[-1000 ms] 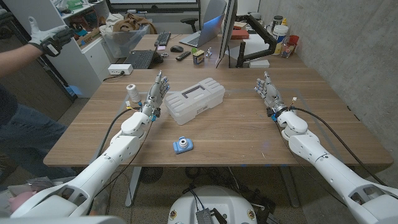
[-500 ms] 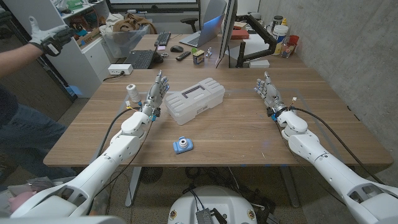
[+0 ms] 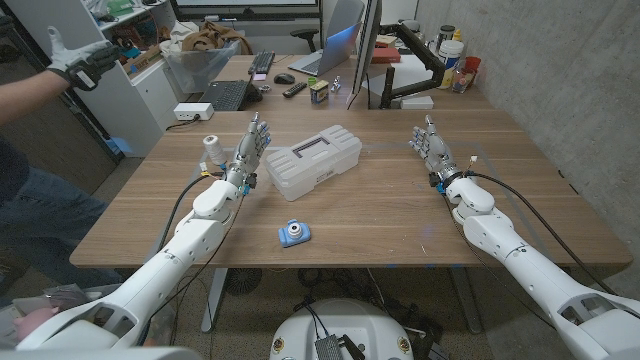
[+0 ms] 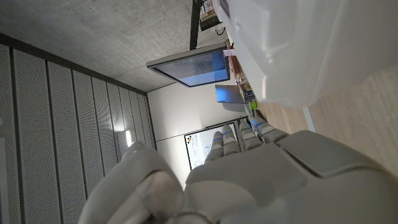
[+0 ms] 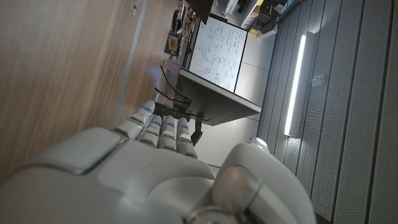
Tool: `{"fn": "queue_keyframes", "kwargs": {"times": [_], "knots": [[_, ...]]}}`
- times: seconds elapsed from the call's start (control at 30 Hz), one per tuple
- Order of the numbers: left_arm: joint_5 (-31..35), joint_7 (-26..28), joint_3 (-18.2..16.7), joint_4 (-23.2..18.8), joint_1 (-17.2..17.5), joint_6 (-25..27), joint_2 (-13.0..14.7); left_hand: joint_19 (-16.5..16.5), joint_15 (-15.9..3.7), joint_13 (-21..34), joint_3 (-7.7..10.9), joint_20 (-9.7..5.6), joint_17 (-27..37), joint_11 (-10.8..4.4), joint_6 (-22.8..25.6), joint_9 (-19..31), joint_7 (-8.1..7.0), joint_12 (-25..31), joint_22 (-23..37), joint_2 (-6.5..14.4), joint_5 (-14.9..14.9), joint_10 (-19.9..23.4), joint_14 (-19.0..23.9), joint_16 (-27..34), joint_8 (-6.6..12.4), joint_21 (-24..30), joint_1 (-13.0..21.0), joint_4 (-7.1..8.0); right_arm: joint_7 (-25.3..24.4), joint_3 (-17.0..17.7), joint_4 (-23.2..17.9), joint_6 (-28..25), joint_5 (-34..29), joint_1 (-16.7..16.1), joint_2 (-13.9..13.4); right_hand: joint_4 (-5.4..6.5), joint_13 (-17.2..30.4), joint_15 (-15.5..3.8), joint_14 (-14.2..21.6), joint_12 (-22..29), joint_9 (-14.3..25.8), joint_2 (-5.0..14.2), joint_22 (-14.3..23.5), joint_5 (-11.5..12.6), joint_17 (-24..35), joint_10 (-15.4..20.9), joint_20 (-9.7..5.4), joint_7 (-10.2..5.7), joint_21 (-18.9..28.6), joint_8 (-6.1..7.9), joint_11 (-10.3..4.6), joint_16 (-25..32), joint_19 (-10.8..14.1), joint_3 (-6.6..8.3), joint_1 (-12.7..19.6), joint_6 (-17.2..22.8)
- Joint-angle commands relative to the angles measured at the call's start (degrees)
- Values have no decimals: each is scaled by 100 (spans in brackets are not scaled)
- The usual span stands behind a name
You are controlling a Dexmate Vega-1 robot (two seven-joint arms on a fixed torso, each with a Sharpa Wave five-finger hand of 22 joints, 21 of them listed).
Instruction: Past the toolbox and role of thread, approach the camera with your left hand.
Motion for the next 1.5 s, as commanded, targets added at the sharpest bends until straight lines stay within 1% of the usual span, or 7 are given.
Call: {"fn": "queue_keyframes", "kwargs": {"times": [0.03,0.8,1.03,1.17,1.33,1.43,1.5], "knots": [[-22,38,-52,-164,100,-12,56,-57,18,30,19,53,7,4,40,20,7,50,11,40,58,28,31,42,50,16,51,13,-84,17,-41,-40,-33,-14,-30,2,16,31,43,38,29,11,14,43,27,40,-82,9,12,31,-5,11,67,-29,36,47],[-42,20,-83,-223,120,46,132,-84,37,32,19,68,6,24,60,22,8,46,12,85,57,35,41,39,44,17,92,-3,-125,47,-54,-56,-18,10,-30,-2,17,24,109,39,30,22,16,42,29,98,-63,-1,19,20,-37,13,113,-44,36,62],[-40,21,-118,-324,196,68,225,-89,32,33,17,73,7,24,63,23,8,46,13,94,56,39,38,36,42,18,103,-8,-204,21,-257,-116,-126,-29,-130,-3,17,27,124,58,30,26,16,40,30,175,-58,-13,16,15,-18,7,122,-52,35,68],[3,49,-129,-405,242,90,297,-91,33,33,16,75,6,36,64,23,5,45,13,98,55,40,44,37,40,19,110,-11,-259,7,-322,-146,-190,-33,-167,-4,18,34,145,57,30,29,17,39,31,192,-56,-12,15,13,43,9,128,-58,34,73],[16,42,-132,-454,264,127,350,-105,41,34,15,92,6,27,71,24,3,44,13,104,54,42,47,37,40,16,119,-15,-295,14,-358,-165,-191,-41,-167,-4,18,42,156,58,30,32,17,39,31,206,-58,-16,15,13,47,9,133,-60,33,77],[52,43,-125,-470,265,130,378,-109,48,34,14,83,6,80,73,24,6,41,13,110,53,37,46,36,38,17,129,-20,-338,20,-388,-150,-218,-58,-173,-3,19,46,160,57,31,34,18,38,32,212,-59,-16,13,10,47,8,133,-62,31,75],[79,45,-120,-489,267,131,399,-111,51,34,14,80,6,81,73,24,10,41,13,112,53,37,46,36,38,17,133,-22,-349,30,-402,-139,-215,-73,-175,-3,19,43,164,57,31,35,18,38,32,215,-57,-20,13,11,41,8,133,-64,30,78]]}}
